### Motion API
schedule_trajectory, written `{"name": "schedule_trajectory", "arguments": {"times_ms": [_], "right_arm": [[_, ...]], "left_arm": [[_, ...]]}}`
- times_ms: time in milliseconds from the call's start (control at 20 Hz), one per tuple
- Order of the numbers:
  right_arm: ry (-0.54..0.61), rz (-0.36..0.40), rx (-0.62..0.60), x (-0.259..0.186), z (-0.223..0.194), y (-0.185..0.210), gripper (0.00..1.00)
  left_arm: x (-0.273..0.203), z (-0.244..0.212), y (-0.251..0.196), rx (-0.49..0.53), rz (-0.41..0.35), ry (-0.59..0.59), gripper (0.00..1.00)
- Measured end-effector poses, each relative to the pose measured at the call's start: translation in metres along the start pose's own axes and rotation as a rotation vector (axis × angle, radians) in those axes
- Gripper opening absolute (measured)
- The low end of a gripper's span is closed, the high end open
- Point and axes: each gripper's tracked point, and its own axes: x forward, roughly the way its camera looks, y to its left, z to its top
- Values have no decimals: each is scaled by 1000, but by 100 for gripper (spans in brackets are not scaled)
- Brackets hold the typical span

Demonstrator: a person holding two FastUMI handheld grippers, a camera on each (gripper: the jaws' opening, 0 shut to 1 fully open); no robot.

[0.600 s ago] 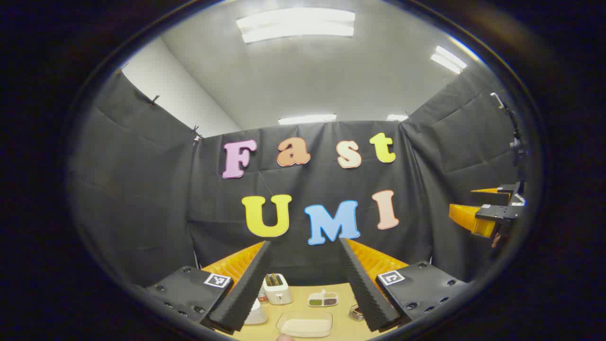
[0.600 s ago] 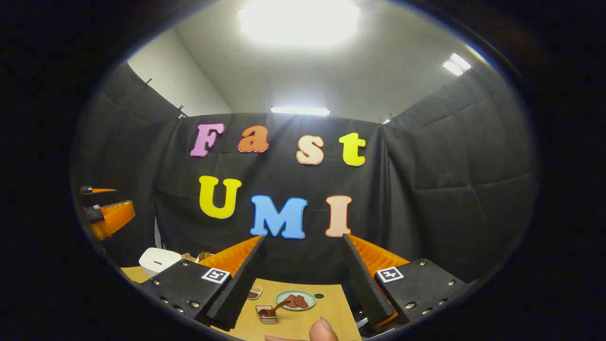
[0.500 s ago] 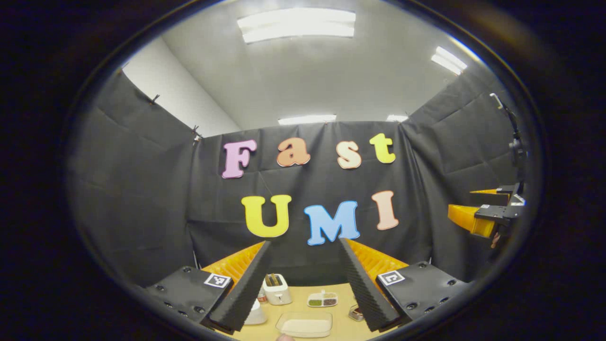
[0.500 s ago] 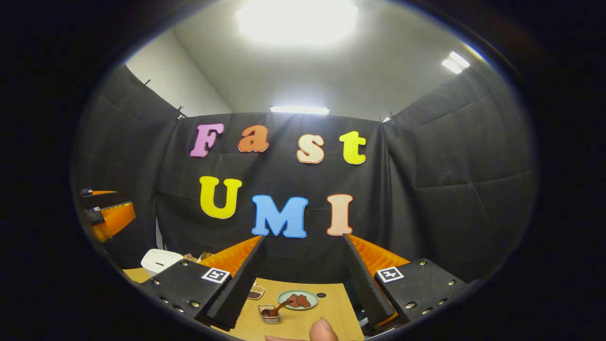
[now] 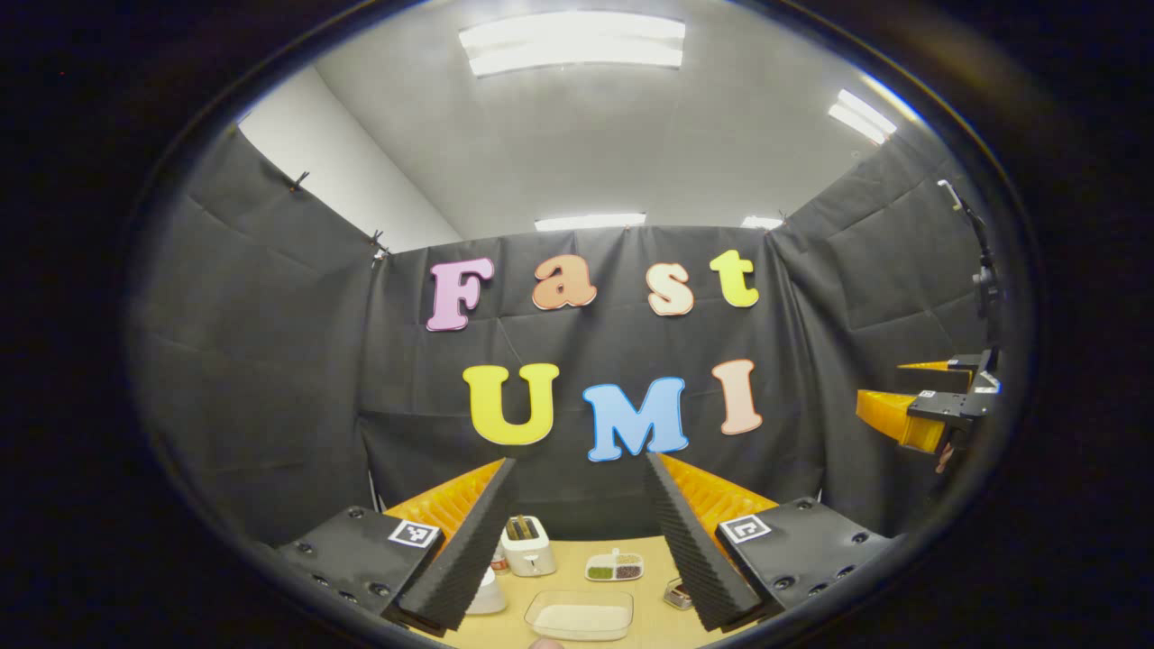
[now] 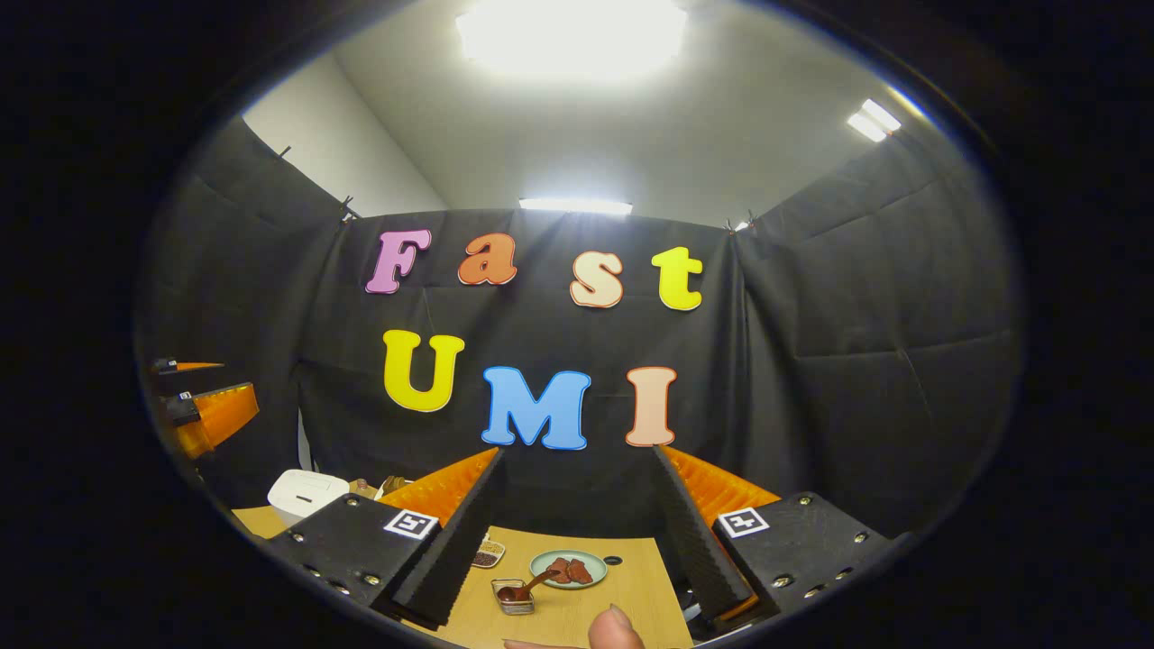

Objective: Close the left gripper, press the button to open the rice cooker; take a wooden spoon from the chopstick holder with the right hand, scoop a spoonful of rice and pour it into the rice cooker, then put the wooden spoon back into the chopstick holder.

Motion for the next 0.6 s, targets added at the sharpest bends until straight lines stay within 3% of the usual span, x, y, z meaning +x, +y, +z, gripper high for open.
{"name": "schedule_trajectory", "arguments": {"times_ms": [300, 600], "right_arm": [[12, -3, 0, -4, -8, -1, 97], [41, 53, -15, -3, -24, 6, 97]], "left_arm": [[-3, -7, 1, 2, 3, 9, 95], [-8, -30, 11, -1, 61, 60, 96]]}}
